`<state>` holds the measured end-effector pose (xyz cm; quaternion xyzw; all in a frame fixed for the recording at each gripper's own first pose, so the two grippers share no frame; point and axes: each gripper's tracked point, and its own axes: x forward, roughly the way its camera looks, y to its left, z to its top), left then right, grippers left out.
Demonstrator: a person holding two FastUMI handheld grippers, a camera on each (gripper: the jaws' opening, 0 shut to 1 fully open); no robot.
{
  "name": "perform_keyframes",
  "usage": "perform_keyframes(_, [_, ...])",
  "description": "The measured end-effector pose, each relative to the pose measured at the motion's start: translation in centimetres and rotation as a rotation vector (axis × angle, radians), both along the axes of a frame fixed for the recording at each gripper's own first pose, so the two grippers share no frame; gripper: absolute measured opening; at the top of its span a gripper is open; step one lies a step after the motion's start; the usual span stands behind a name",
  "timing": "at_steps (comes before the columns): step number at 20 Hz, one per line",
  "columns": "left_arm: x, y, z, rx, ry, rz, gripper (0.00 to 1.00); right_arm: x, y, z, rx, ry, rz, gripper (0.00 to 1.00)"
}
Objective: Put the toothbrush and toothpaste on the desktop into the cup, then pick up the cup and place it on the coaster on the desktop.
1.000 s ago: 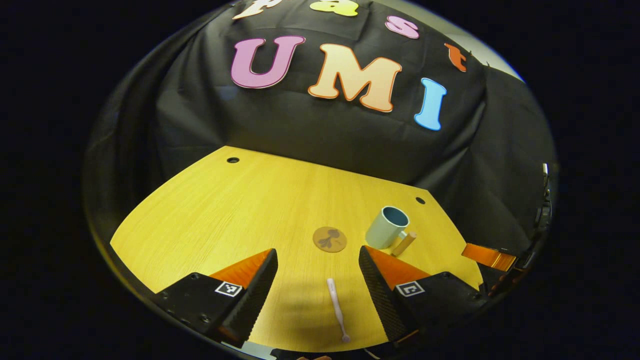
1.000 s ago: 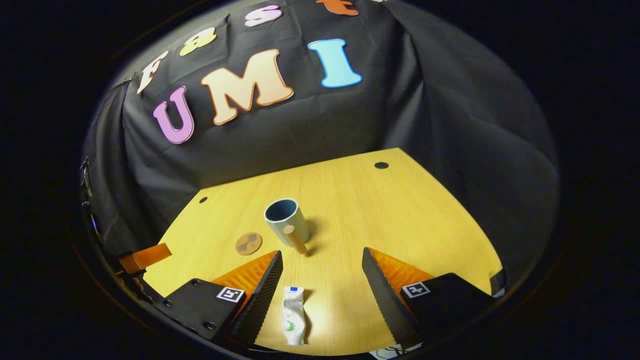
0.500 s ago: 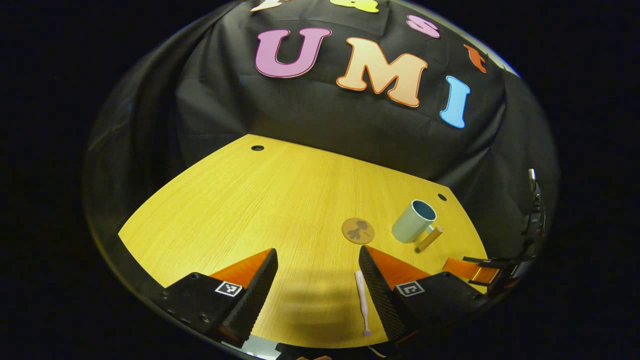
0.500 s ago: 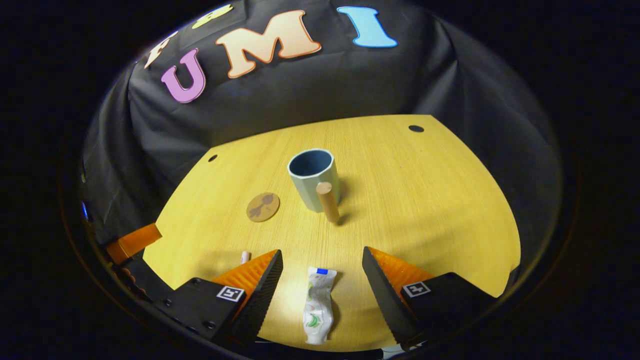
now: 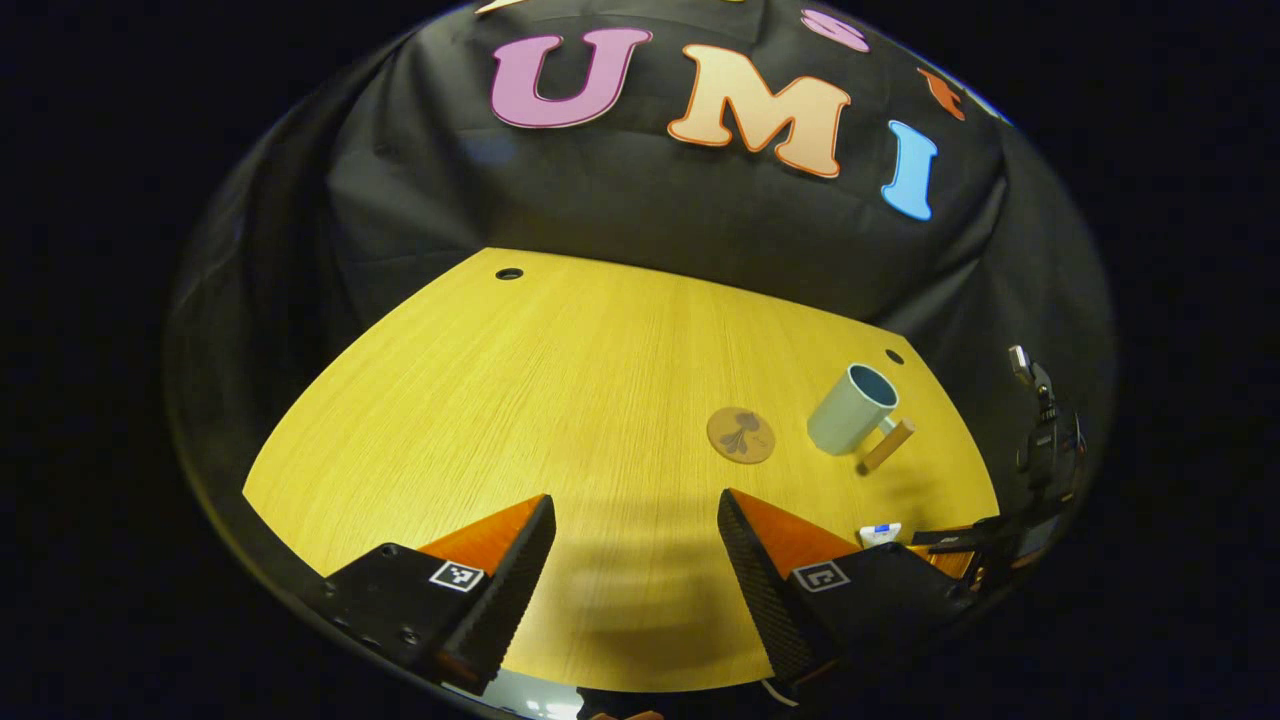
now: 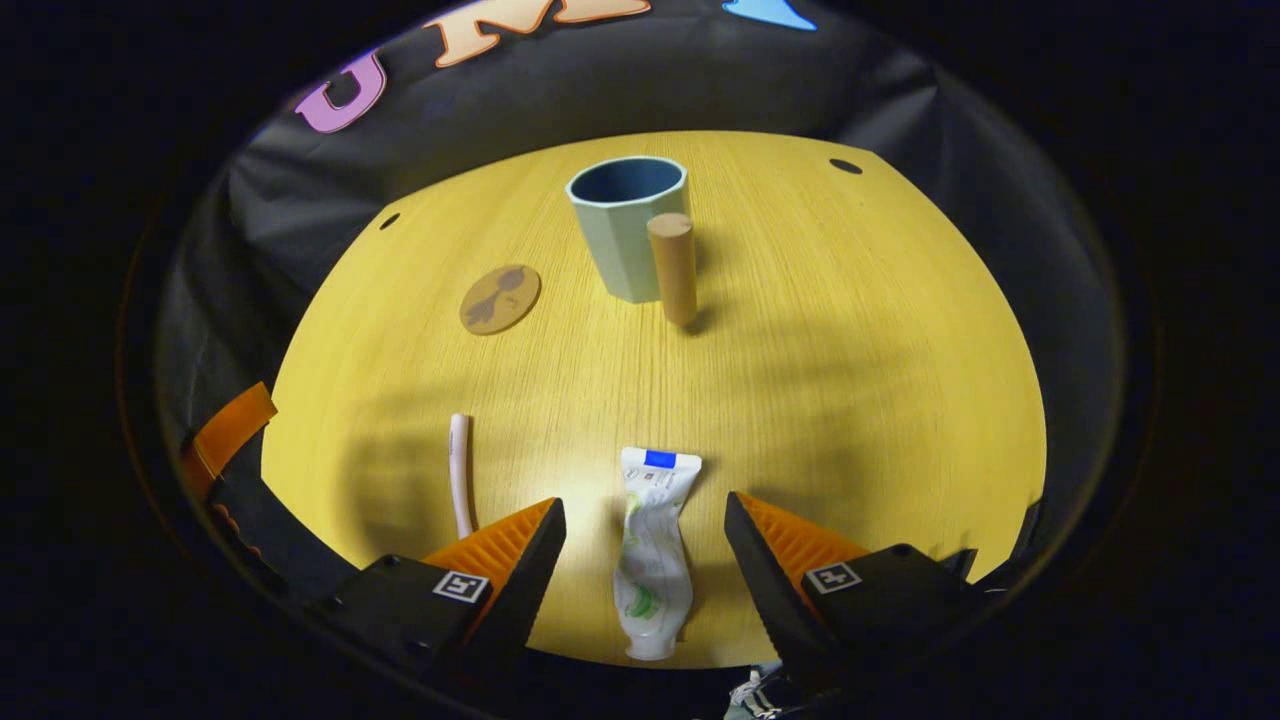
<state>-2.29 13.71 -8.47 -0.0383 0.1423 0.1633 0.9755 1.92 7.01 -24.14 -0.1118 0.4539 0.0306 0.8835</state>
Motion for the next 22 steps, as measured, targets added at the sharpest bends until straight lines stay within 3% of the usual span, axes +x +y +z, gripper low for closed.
perform_keyframes(3, [-0.1, 0.5, -0.8, 0.017, 0.035, -0.015, 0.95, -0.3, -0.4, -1.0, -0.034, 0.068, -0.023, 0.99])
perform_keyframes(4, [0.1, 0.6, -1.1, 0.015, 0.044, -0.018, 0.95, -0.4, -0.6, -1.2, -0.049, 0.086, -0.027, 0.94])
perform_keyframes(5, [0.0, 0.7, -1.3, 0.009, 0.053, -0.021, 0.95, -0.4, -0.8, -1.4, -0.061, 0.102, -0.033, 0.99])
perform_keyframes(6, [0.0, 0.8, -1.6, 0.0, 0.06, -0.024, 0.95, -0.4, -1.1, -1.6, -0.07, 0.121, -0.042, 0.93])
perform_keyframes(7, [0.0, 0.8, -1.9, -0.009, 0.069, -0.026, 0.96, -0.5, -1.2, -1.8, -0.072, 0.141, -0.052, 0.98])
perform_keyframes(9, [-0.1, 0.9, -2.6, -0.025, 0.087, -0.024, 0.95, -0.3, -1.3, -2.0, -0.086, 0.161, -0.053, 0.97])
perform_keyframes(11, [-0.1, 0.9, -3.0, -0.036, 0.099, -0.02, 0.95, -0.2, -1.2, -2.2, -0.099, 0.178, -0.048, 0.89])
perform_keyframes(13, [0.1, 1.0, -3.2, -0.044, 0.108, -0.018, 0.95, -0.2, -1.1, -2.6, -0.107, 0.202, -0.051, 0.65])
perform_keyframes(14, [0.1, 1.1, -3.4, -0.047, 0.111, -0.017, 0.95, -0.3, -1.2, -2.9, -0.113, 0.218, -0.055, 0.67])
perform_keyframes(16, [0.4, 1.1, -3.4, -0.048, 0.116, -0.017, 0.95, -0.3, -1.0, -3.1, -0.115, 0.23, -0.057, 0.48])
perform_keyframes(19, [0.5, 0.9, -3.3, -0.046, 0.127, -0.017, 0.95, -0.2, -1.6, -3.0, -0.128, 0.239, -0.051, 0.46])
perform_keyframes(20, [0.5, 0.8, -3.4, -0.051, 0.132, -0.017, 0.95, -0.1, -1.8, -2.8, -0.129, 0.246, -0.04, 0.38])
perform_keyframes(22, [0.6, 0.6, -3.5, -0.064, 0.147, -0.023, 0.95, -0.1, -1.7, -2.9, -0.129, 0.257, -0.014, 0.38])
